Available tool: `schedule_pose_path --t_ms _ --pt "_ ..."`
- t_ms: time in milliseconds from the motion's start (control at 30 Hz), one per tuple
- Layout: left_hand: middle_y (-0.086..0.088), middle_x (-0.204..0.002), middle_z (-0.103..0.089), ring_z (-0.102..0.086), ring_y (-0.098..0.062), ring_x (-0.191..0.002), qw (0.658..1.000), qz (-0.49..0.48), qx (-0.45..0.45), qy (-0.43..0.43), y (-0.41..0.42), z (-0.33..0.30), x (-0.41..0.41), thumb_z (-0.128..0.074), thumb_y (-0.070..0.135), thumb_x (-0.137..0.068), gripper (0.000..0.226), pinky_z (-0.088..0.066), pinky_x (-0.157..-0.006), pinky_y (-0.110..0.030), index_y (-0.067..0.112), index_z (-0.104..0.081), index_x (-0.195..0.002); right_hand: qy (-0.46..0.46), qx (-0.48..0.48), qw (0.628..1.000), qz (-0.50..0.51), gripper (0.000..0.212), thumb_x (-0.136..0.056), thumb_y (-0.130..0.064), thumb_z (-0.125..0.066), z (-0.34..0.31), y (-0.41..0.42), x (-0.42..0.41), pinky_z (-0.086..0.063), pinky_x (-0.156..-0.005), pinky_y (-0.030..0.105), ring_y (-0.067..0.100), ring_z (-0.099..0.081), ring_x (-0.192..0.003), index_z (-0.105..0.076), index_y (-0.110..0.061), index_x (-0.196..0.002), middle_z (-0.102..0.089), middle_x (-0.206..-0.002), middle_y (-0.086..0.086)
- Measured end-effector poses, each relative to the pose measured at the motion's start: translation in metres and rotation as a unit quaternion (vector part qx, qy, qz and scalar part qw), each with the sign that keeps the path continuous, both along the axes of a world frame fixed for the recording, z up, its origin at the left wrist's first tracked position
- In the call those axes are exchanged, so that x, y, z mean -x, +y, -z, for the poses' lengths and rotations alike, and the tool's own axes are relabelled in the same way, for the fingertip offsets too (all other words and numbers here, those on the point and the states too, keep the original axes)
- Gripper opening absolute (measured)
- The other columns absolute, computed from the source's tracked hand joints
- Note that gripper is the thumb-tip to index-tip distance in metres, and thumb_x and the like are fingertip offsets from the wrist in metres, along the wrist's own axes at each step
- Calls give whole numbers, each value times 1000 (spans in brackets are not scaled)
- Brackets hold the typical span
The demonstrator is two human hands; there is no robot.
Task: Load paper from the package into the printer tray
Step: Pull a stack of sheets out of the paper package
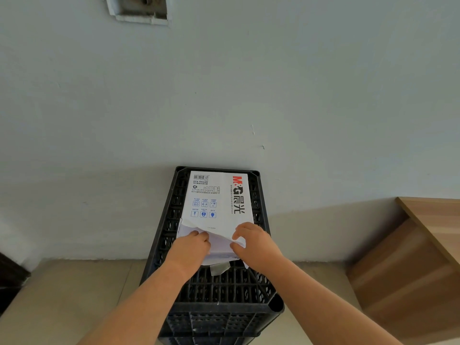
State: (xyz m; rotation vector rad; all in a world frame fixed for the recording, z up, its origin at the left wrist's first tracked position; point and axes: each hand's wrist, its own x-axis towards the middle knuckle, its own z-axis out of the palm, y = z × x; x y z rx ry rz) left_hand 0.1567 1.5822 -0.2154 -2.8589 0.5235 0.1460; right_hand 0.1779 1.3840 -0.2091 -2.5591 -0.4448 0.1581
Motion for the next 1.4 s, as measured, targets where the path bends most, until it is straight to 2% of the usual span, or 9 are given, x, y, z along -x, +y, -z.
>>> schedule_pose_path --t_ms 300,600,633,700,767,1067,1167,1300,1400 --pt "-7 -121 -55 -52 -25 -108 1000 -5 -5 30 6 3 -13 -56 2 -86 30 -55 -76 -40 8 -58 -115 -2 -1 1000 1 26 -90 -37 -58 -3 -3 -1 -37 -104 34 14 -48 -121 -63 -21 -111 -53 -131 -7" --pt "-13 -127 -51 -53 -27 -107 997 57 -56 13 -1 0 -4 -51 -1 -86 36 -51 -77 -38 5 -53 -122 -1 -11 1000 -7 26 -90 -38 -58 -1 -4 1 -39 -103 35 14 -48 -118 -62 -22 -110 -54 -129 -8" --pt "-14 -121 -55 -57 -27 -100 996 73 -44 -17 -1 1 -3 -61 1 -81 36 -53 -71 -37 4 -58 -117 -1 -13 1000 -7 25 -90 -38 -58 0 -4 1 -39 -103 35 14 -49 -117 -62 -22 -109 -55 -128 -8" --pt "-13 -91 -68 -64 -22 -69 994 95 -35 -34 0 0 0 -87 8 -47 43 -51 -44 -31 5 -71 -87 -2 -15 1000 -8 25 -89 -37 -59 1 -5 1 -40 -102 36 15 -50 -116 -63 -22 -109 -55 -127 -7" --pt "-8 -72 -68 -59 -18 -49 993 104 -18 -51 3 5 4 -89 7 -24 48 -41 -30 -26 9 -71 -68 0 -15 1000 -12 25 -89 -37 -60 2 -5 2 -41 -102 37 15 -50 -115 -63 -22 -108 -56 -127 -7" --pt "-6 -77 -67 -61 -17 -57 992 100 7 -71 4 11 42 -92 13 -33 48 -42 -34 -24 12 -71 -76 23 -19 1000 -8 24 -88 -36 -61 0 -4 21 -41 -103 35 14 -50 -117 -62 -24 -109 -54 -128 -8" --pt "-6 -77 -66 -60 -17 -58 990 105 18 -88 6 8 55 -91 12 -36 48 -41 -34 -26 10 -71 -80 40 -57 997 43 24 -89 -37 -61 1 -9 33 -44 -98 30 12 -52 -111 -62 -25 -109 -55 -122 -10" --pt "-3 -75 -61 -54 -15 -55 985 117 46 -119 10 9 74 -85 7 -45 37 -33 -33 -25 12 -66 -76 95 -114 967 206 36 -94 -37 -55 -3 -16 56 -44 -78 25 11 -53 -90 -53 -20 -126 -55 -116 -5" --pt "-4 -74 -59 -52 -15 -54 981 130 55 -136 10 7 92 -82 3 -44 36 -29 -33 -24 11 -64 -74 249 -206 893 314 52 -91 -34 -61 0 -14 68 -56 -70 35 19 -62 -77 -43 -13 -135 -57 -97 2"
